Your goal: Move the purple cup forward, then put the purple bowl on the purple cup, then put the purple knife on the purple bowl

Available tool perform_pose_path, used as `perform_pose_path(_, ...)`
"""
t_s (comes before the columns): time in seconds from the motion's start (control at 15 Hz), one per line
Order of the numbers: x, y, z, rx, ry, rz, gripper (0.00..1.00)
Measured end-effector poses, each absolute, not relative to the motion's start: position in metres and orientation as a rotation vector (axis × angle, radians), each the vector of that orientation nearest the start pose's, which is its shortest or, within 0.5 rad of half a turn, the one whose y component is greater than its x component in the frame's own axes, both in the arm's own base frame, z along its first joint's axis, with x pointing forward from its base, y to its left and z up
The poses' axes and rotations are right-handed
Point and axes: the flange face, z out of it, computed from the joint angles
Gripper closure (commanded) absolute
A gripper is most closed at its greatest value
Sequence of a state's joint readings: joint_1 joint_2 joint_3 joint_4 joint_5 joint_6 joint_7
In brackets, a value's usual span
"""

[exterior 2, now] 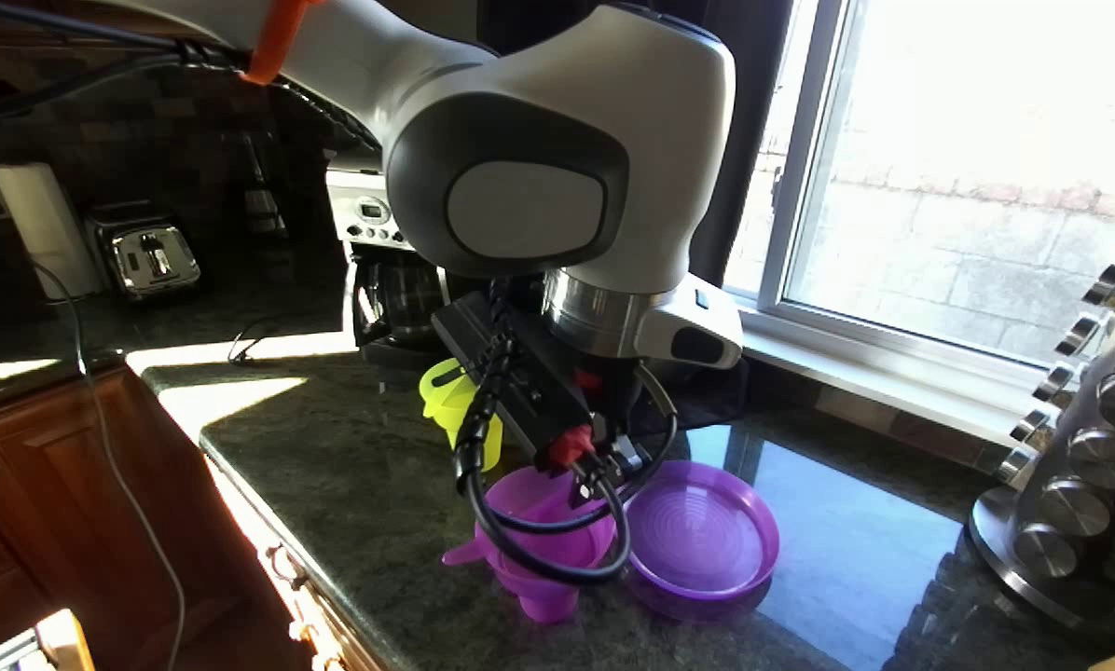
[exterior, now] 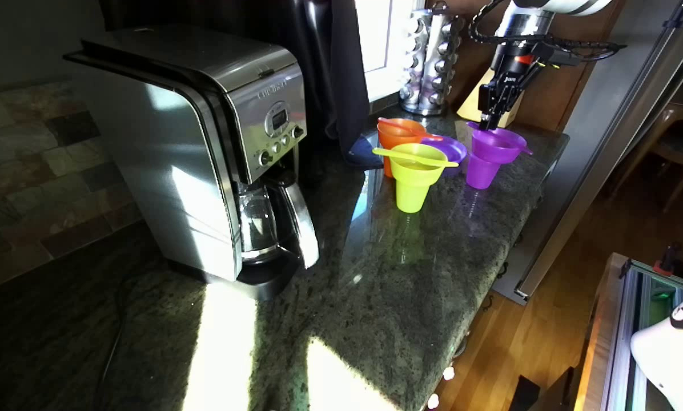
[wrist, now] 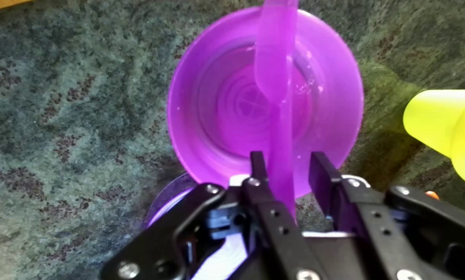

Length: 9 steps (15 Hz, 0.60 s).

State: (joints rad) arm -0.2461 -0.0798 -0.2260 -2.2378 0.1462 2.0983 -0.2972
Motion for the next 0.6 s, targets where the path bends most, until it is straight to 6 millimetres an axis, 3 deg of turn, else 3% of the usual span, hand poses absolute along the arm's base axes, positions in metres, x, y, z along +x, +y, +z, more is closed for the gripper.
perform_pose_path(0.27,0.4524,-0.2232,0.3979,-2.963,0.381,0.007,0.04)
perform_pose_path(0.6,0.4531,-0.2237,0.3987,-2.966,0.385,-0.004,0.00)
